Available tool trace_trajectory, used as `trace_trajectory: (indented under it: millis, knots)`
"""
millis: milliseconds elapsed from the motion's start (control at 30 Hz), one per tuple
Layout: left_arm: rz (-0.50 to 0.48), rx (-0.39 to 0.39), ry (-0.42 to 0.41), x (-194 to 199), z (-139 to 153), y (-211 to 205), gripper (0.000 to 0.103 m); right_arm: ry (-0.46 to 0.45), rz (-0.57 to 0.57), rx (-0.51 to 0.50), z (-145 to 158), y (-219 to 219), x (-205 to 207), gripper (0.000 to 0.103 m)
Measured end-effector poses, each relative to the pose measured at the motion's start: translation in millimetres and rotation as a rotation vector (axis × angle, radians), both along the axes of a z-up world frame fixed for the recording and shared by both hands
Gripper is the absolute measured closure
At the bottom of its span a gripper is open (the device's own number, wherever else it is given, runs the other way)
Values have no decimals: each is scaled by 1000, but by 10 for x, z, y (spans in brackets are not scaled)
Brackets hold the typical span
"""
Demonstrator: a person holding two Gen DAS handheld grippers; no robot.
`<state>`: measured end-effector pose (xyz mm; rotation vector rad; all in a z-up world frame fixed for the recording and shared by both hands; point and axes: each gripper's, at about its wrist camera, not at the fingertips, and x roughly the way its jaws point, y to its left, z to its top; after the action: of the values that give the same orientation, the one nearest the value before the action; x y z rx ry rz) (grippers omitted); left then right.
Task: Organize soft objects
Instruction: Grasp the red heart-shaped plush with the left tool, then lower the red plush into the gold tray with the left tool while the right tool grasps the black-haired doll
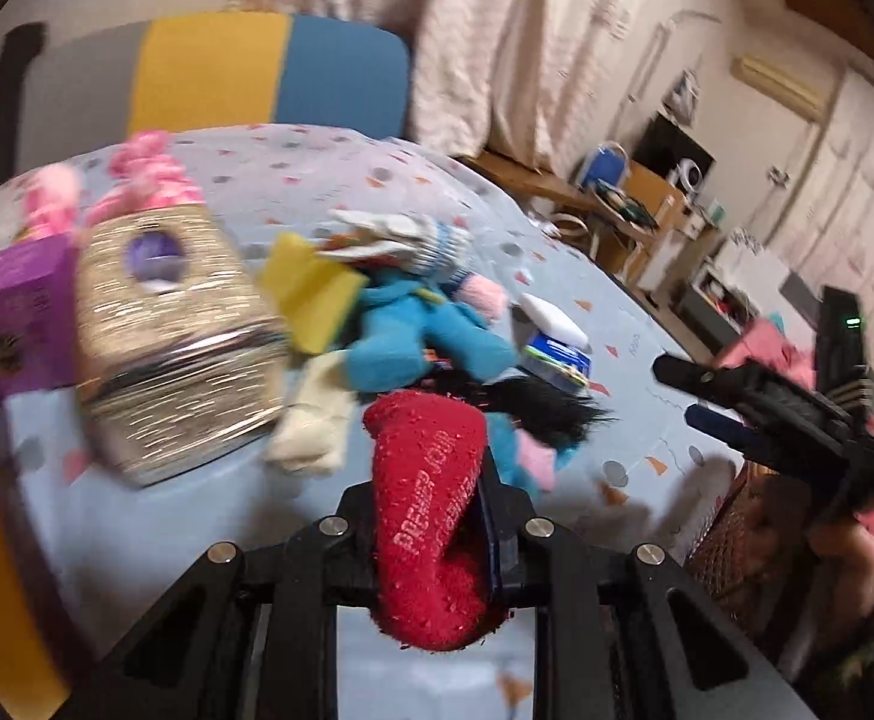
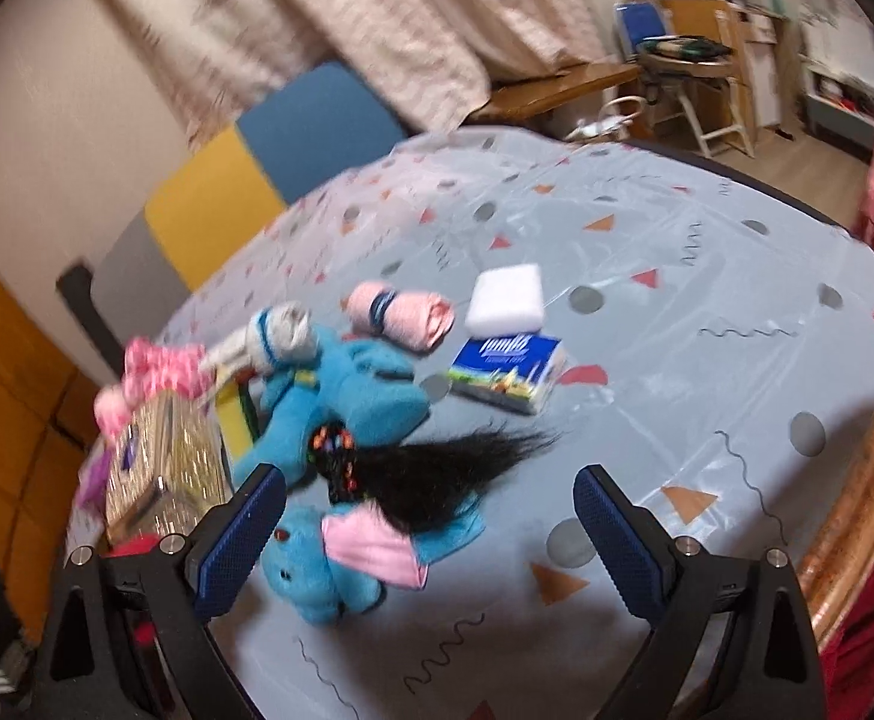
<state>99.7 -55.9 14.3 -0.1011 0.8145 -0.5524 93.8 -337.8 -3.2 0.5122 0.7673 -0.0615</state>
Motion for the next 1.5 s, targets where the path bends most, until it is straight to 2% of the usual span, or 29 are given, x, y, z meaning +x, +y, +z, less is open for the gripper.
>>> trace_trajectory:
  millis: [100, 267, 400, 467, 533, 633, 800, 967, 1067, 1233, 1300, 1500]
  knots:
    - [58, -18, -9, -161, 67, 365, 80, 64, 121, -46, -36, 224, 215, 10]
    - [167, -30, -26, -402, 180, 989, 80, 119, 279, -186, -58, 643, 686, 31]
    - [293, -41, -19, -513, 209, 1523, 79, 253, 378, -238, -359, 815, 1185, 44]
    - [385, -31, -3, -538, 179, 1840, 79, 321, 408, -230, -540, 837, 1318, 57]
    - [485, -36, 40, -521, 92, 2184, 79, 381, 433, -236, -721, 865, 1384, 57]
    - [595, -40, 100, -452, -50, 2547, 79, 392, 459, -258, -789, 915, 1383, 57]
    - [698, -63, 188, -240, -307, 2944, 79, 407, 499, -342, -901, 1095, 1341, 57]
    - [699, -82, 207, 153, -407, 2931, 76, 397, 507, -370, -932, 1174, 1294, 57]
    - [710, -67, 192, 404, -430, 2877, 69, 393, 509, -381, -946, 1213, 1272, 57]
    - [712, -41, 192, 704, -493, 2853, 40, 391, 514, -394, -899, 1172, 1340, 57]
    - [709, -52, 185, 685, -476, 2851, 39, 389, 514, -401, -894, 1175, 1340, 57]
    - [727, 13, 144, 348, -378, 2748, 39, 377, 526, -435, -870, 1208, 1324, 63]
